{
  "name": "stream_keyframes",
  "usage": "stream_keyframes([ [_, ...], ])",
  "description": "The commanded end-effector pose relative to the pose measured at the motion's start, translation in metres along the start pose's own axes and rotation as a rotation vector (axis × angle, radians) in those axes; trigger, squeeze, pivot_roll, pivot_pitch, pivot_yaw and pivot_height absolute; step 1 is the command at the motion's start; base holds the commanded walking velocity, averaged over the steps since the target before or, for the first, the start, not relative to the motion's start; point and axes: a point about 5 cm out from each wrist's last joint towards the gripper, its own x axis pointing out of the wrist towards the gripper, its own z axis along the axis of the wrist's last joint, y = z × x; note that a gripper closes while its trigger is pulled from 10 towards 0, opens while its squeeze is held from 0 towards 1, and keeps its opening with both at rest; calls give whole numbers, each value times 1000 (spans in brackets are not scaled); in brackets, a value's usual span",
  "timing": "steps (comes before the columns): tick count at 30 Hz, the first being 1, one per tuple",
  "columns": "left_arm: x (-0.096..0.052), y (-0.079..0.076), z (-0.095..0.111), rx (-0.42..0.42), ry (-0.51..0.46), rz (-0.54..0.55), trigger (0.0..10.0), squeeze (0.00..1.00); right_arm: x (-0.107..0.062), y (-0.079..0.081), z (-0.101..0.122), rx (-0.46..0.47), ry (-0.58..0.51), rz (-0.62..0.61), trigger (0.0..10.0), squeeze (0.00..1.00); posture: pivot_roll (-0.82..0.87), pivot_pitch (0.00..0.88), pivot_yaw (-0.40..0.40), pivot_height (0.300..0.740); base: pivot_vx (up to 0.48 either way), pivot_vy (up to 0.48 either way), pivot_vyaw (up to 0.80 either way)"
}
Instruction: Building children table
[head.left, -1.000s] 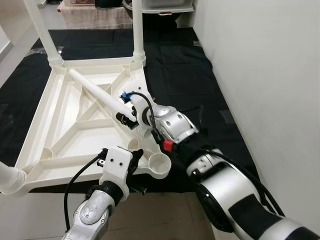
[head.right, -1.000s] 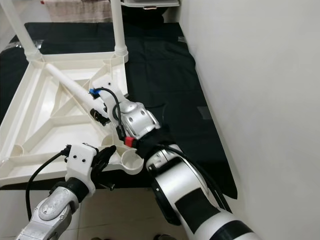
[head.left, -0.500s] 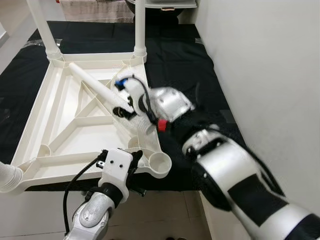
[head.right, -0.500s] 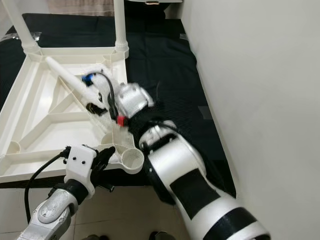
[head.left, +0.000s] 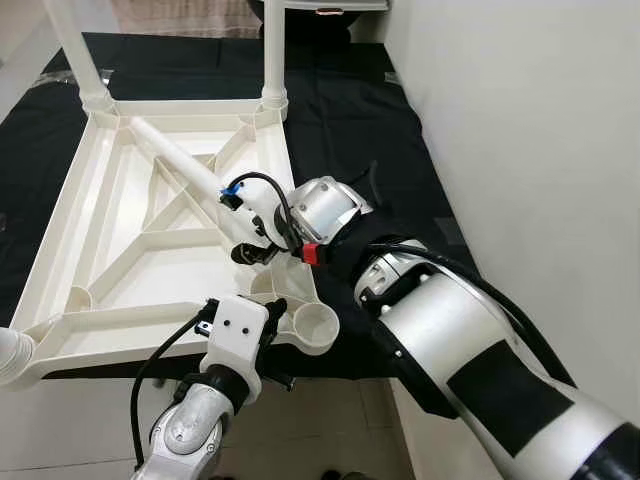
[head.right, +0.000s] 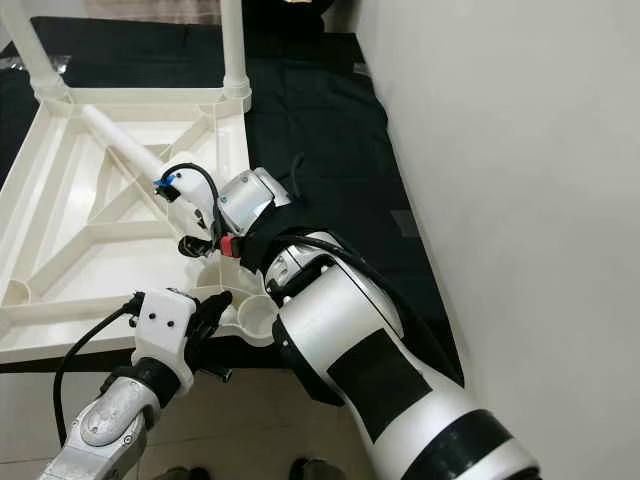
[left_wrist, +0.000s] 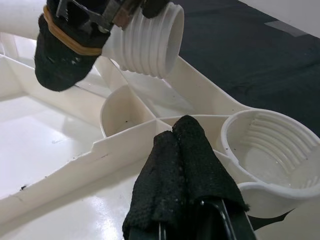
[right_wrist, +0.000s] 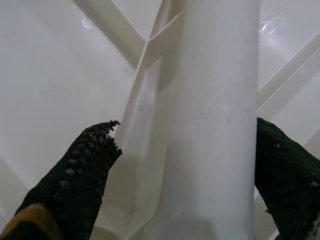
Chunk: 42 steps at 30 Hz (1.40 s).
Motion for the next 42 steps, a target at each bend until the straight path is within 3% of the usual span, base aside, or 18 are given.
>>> stream_keyframes([
  [1, 0, -3, -6, -4, 25, 2, 10000, 0, 5, -1, -12, 15, 42, -22, 7804, 0, 13, 158, -158, 740, 0, 0, 0],
  [3, 0, -3, -6, -5, 24, 3, 10000, 0, 6, -2, -13, 14, 45, -25, 7804, 0, 13, 158, -158, 740, 0, 0, 0],
  [4, 0, -3, -6, -5, 24, 4, 10000, 0, 5, -3, -14, 2, 48, -31, 0, 0, 13, 158, -158, 740, 0, 0, 0],
  [15, 0, -2, -7, -2, 28, 7, 10000, 0, 0, -13, -16, -10, 48, -37, 0, 0, 9, 153, -146, 740, 0, 0, 0],
  [21, 1, 3, -4, 15, 22, 10, 10000, 0, -8, -28, -13, 64, -23, -57, 0, 0, 19, 148, -124, 740, 0, 0, 0],
  [22, 3, 10, -1, 17, 9, 23, 10000, 0, -15, -38, -7, 150, -121, -77, 0, 0, 25, 142, -117, 740, 0, 0, 0],
  [23, 3, 10, -1, 17, 9, 23, 10000, 0, -15, -38, -7, 150, -121, -77, 0, 0, 25, 142, -117, 740, 0, 0, 0],
  [26, 6, 20, 7, 11, -19, 40, 10000, 0, -27, -54, -2, 290, -258, -91, 0, 0, 26, 137, -108, 740, 0, 0, 0],
  [30, 18, 31, 37, -99, -129, -11, 10000, 0, -60, -97, -4, 611, -574, -125, 0, 0, 23, 125, -85, 740, 0, 0, 0],
  [31, 22, 31, 49, -146, -174, -56, 10000, 0, -70, -109, -10, 663, -637, -133, 0, 0, 22, 118, -79, 740, 0, 0, 0],
  [33, 24, 32, 57, -175, -204, -88, 10000, 0, -76, -116, -14, 691, -675, -137, 0, 0, 21, 115, -78, 740, 0, 0, 0],
  [34, 27, 30, 69, -221, -240, -158, 10000, 0, -84, -124, -21, 686, -744, -146, 9216, 0, 15, 106, -71, 740, 0, 0, 0],
  [37, 29, 29, 76, -249, -263, -208, 10000, 0, -90, -128, -25, 675, -789, -154, 10000, 0, 15, 106, -71, 740, 0, 0, 0],
  [40, 34, 20, 107, -321, -316, -474, 10000, 0, -102, -125, -51, 481, -915, -217, 10000, 0, -9, 76, -34, 740, 0, 0, 0],
  [42, 34, 20, 107, -321, -316, -474, 10000, 0, -102, -125, -51, 481, -915, -217, 10000, 0, -9, 76, -34, 740, 0, 0, 0],
])
